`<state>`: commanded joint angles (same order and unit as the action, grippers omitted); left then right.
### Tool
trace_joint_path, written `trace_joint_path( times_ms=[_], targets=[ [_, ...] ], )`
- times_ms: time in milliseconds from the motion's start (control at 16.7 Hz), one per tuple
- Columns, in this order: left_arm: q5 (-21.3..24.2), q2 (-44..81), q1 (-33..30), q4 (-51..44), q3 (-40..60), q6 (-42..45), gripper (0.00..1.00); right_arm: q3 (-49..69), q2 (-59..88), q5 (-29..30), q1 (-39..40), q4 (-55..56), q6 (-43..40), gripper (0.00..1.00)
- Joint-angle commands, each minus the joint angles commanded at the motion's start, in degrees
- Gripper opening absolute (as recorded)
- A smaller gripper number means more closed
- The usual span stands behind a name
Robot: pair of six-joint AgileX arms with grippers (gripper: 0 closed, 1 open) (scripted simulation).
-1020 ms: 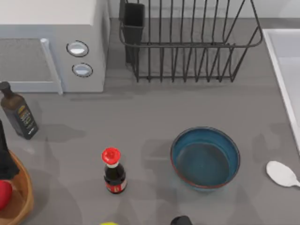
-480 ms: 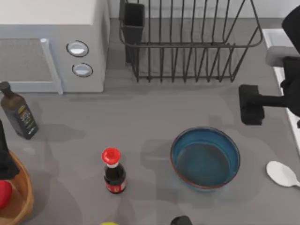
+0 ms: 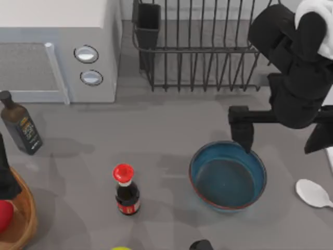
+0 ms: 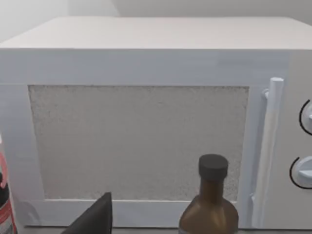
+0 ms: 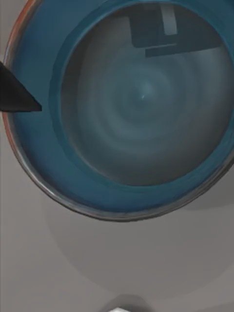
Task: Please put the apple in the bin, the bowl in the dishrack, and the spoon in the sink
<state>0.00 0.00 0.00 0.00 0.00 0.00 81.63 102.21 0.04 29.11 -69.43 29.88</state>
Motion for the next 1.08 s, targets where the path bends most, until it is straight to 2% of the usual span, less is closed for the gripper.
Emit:
trace_joint_path(
  times_ms=[360, 840, 1080],
  targets=[
    [0.0, 0.0, 0.0, 0.0, 0.0, 0.0, 1.0, -0.99, 0.17, -0.01, -0.22, 1.05, -0.11, 1.0],
    [0.0, 0.0, 0.0, 0.0, 0.0, 0.0, 1.0, -13.76, 5.9, 0.02, 0.11, 20.08, 0.2, 1.0],
    [0.0, 0.0, 0.0, 0.0, 0.0, 0.0, 1.0, -15.29, 6.66, 0.03, 0.18, 21.96, 0.28, 1.0]
  ],
)
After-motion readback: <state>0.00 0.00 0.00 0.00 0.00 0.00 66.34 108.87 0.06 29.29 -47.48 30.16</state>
